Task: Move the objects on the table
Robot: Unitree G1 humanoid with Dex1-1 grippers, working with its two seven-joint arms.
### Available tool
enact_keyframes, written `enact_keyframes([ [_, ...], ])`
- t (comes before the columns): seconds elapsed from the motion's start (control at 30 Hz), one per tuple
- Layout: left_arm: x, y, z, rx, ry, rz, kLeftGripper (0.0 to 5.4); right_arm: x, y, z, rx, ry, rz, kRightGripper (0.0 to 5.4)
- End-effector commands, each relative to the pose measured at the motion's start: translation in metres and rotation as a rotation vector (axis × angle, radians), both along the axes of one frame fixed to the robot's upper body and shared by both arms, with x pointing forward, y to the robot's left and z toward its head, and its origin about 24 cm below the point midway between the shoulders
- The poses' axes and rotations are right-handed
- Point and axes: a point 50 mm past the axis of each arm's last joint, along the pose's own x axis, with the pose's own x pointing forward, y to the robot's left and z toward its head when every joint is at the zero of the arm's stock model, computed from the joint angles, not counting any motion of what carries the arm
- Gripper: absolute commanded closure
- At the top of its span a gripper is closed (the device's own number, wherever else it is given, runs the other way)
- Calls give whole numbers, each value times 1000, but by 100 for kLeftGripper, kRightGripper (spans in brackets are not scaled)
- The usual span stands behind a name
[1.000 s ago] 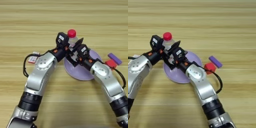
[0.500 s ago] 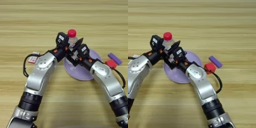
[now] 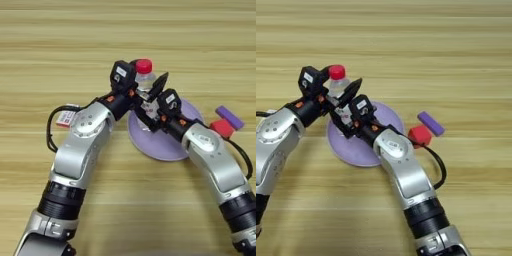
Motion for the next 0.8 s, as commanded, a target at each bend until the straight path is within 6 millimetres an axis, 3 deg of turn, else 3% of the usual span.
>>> enact_keyframes([
  [0.03,3,1,8,-14,-27,8,86,9,-3,13,24,-49,-50,222],
  [0.37,8,6,14,-42,-43,46,2,16,-11,13,20,-66,-119,222],
  [0.8,17,29,45,-189,-170,161,0,18,-19,-5,-11,11,-157,222],
])
